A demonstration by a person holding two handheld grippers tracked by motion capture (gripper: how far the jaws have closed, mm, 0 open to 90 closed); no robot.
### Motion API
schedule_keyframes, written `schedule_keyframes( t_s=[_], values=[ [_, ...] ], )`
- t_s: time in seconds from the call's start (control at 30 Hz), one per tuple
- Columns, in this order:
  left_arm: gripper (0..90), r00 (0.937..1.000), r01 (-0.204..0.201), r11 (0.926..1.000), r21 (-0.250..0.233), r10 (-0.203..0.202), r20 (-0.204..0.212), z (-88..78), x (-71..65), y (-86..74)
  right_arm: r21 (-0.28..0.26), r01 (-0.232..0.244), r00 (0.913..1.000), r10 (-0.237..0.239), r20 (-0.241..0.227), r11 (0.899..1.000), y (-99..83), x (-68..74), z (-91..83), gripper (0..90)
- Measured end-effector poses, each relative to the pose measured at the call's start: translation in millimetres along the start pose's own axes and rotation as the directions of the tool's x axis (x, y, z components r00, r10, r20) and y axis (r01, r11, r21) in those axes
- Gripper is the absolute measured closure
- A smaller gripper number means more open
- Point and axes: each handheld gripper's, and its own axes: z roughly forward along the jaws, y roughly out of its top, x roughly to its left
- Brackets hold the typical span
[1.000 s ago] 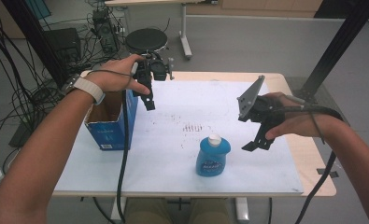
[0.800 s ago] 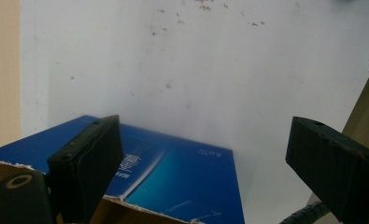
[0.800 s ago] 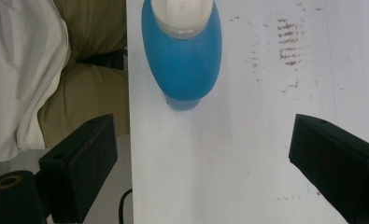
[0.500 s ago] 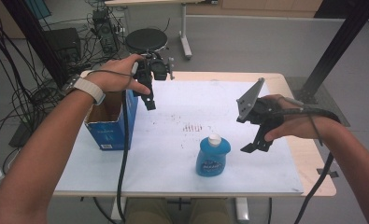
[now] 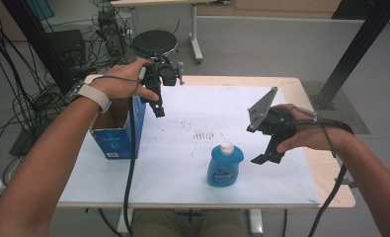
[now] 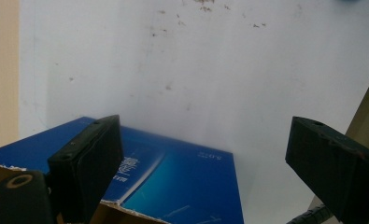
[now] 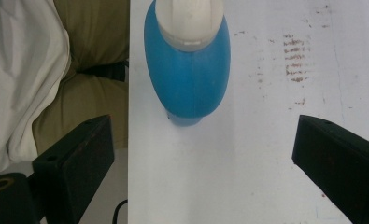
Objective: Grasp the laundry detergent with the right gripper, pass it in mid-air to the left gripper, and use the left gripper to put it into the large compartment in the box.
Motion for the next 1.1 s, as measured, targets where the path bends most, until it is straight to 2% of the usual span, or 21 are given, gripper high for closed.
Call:
schedule_keyframes(
  t_s=[0.57,1.1],
  values=[
    [11.7,1.0000,0.002,1.0000,-0.004,-0.002,0.000,3.8,-0.3,-2.7,-0.075,0.013,0.9997,-0.015,-0.020,0.997,-4.7,-1.5,15.6,5.0],
    [11.7,1.0000,-0.003,1.0000,-0.005,0.003,0.000,6.7,-1.5,0.4,-0.109,0.009,0.9994,-0.013,-0.034,0.994,-11.4,-1.3,30.3,3.9]
  ],
)
